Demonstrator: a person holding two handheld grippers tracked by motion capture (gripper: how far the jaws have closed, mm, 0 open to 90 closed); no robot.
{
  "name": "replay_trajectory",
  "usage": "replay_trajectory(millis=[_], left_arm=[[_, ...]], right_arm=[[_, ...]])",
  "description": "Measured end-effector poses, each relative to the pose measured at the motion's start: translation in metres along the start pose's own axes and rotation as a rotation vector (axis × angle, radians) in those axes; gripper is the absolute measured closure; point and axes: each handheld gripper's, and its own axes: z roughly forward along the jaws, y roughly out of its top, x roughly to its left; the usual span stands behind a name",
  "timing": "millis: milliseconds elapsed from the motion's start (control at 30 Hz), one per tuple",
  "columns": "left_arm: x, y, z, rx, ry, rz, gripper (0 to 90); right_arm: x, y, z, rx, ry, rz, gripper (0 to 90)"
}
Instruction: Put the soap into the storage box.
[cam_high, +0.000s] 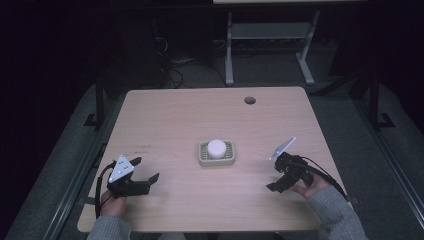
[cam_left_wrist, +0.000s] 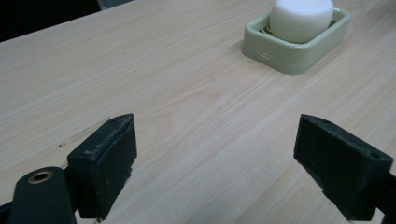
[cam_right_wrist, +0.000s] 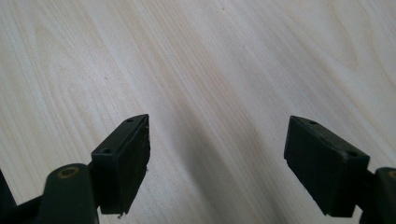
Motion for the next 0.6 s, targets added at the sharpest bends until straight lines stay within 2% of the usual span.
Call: replay_trajectory(millis=[300,400,600], left_arm=[[-0.001,0.000,0.001,-0.004,0.000,-0.007,12.9],[0.000,0.000,0.000,0.006,0.001,0.008,12.8],[0.000,-0.001,0.002,0.000,0.003,0.004,12.8]], right_arm=[[0.002,-0.016,-0.001,-0.032,-0.002,0.028,22.1],[0.004,-0.023,-0.001,-0.060,-0.005,0.039,22.1],[0.009,-0.034,0.000,-0.079,-0.016,0.058,21.0]])
